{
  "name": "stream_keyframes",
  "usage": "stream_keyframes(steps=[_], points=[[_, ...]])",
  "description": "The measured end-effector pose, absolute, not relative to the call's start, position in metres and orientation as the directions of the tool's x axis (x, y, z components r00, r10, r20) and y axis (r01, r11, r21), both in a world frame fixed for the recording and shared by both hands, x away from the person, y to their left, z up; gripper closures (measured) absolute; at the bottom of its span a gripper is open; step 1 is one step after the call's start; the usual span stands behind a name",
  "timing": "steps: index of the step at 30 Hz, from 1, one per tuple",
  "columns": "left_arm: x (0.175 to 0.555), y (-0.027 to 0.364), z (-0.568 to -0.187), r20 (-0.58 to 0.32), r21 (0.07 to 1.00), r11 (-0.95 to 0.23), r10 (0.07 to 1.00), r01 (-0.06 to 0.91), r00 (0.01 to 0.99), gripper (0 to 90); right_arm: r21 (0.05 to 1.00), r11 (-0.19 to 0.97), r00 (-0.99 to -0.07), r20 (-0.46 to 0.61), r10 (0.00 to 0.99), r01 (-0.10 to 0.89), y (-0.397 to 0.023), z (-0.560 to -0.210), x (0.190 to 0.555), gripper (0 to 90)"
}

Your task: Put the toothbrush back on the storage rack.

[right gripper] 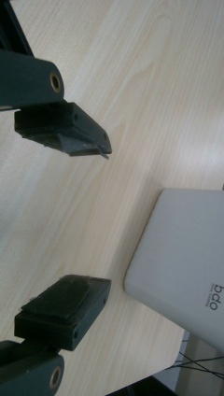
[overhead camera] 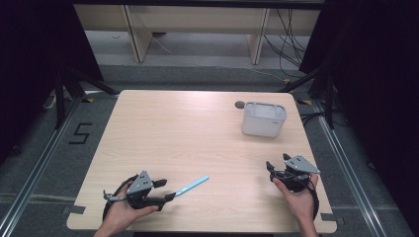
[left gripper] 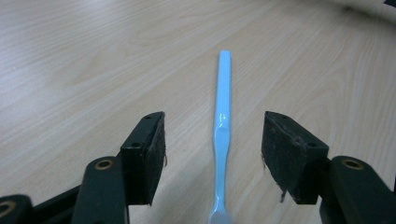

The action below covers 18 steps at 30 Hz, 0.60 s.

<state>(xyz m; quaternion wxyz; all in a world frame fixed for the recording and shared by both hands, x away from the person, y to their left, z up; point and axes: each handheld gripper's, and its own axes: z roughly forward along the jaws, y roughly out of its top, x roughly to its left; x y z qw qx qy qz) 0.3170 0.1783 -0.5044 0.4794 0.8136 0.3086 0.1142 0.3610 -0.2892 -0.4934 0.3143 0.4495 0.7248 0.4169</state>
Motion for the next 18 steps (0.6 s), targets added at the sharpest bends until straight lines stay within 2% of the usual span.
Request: stream_keyframes(steps=[3, 8, 10, 11, 12, 15, 18], points=[[0.32, 0.173, -0.493, -0.12, 0.844, -0.352, 0.611, 0.404, 0.783, 40.1, 0.891, 0.247, -0.396, -0.084, 0.914, 0.382, -0.288, -0.491, 0.361, 30.4], [0.329, 0.161, -0.478, -0.107, 0.802, -0.431, 0.578, 0.414, 0.809, 44.4, 0.892, 0.241, -0.392, -0.08, 0.916, 0.382, -0.288, -0.492, 0.36, 31.5], [0.335, 0.153, -0.471, -0.108, 0.744, -0.505, 0.555, 0.437, 0.825, 45.3, 0.89, 0.241, -0.389, -0.079, 0.918, 0.386, -0.289, -0.491, 0.359, 31.4], [0.342, 0.148, -0.467, -0.107, 0.67, -0.591, 0.522, 0.449, 0.846, 46.1, 0.89, 0.238, -0.388, -0.077, 0.918, 0.388, -0.289, -0.49, 0.359, 31.4], [0.342, 0.148, -0.467, -0.107, 0.67, -0.591, 0.522, 0.449, 0.846, 46.5, 0.89, 0.238, -0.388, -0.077, 0.918, 0.388, -0.289, -0.49, 0.359, 31.4], [0.352, 0.141, -0.463, -0.05, 0.581, -0.706, 0.467, 0.406, 0.883, 48.9, 0.887, 0.243, -0.393, -0.078, 0.916, 0.392, -0.29, -0.49, 0.359, 31.3], [0.358, 0.133, -0.462, -0.02, 0.547, -0.741, 0.454, 0.39, 0.891, 51.1, 0.881, 0.243, -0.381, -0.078, 0.921, 0.407, -0.292, -0.49, 0.359, 31.3]])
